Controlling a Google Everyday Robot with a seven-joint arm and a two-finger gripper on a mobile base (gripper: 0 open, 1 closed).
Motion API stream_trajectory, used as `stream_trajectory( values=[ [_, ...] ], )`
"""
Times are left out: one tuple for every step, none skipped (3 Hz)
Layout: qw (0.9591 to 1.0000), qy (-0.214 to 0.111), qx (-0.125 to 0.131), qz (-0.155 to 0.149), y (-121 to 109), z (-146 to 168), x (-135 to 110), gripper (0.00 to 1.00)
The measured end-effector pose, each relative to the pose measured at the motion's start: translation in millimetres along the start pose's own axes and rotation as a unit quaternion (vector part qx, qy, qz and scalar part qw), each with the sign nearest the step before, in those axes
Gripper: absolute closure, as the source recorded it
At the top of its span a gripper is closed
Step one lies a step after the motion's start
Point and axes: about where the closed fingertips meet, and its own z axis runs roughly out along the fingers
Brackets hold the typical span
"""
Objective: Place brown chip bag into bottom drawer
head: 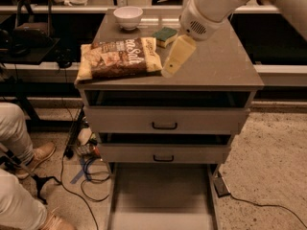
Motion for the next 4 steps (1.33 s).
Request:
stream_trajectory(
  values=[
    [0.9998,-0.004,-0.009,-0.019,-10.3,45.4,-22.6,0.00],
    [0.9999,-0.009,-0.008,-0.002,-27.6,84.4,-37.0,0.00],
    [0.9991,-0.022,-0.008,0.035,-46.8,115.2,-44.3,0.00],
    [0.9982,-0.026,-0.012,0.053,-56.5,137.7,-51.2,0.00]
  ],
)
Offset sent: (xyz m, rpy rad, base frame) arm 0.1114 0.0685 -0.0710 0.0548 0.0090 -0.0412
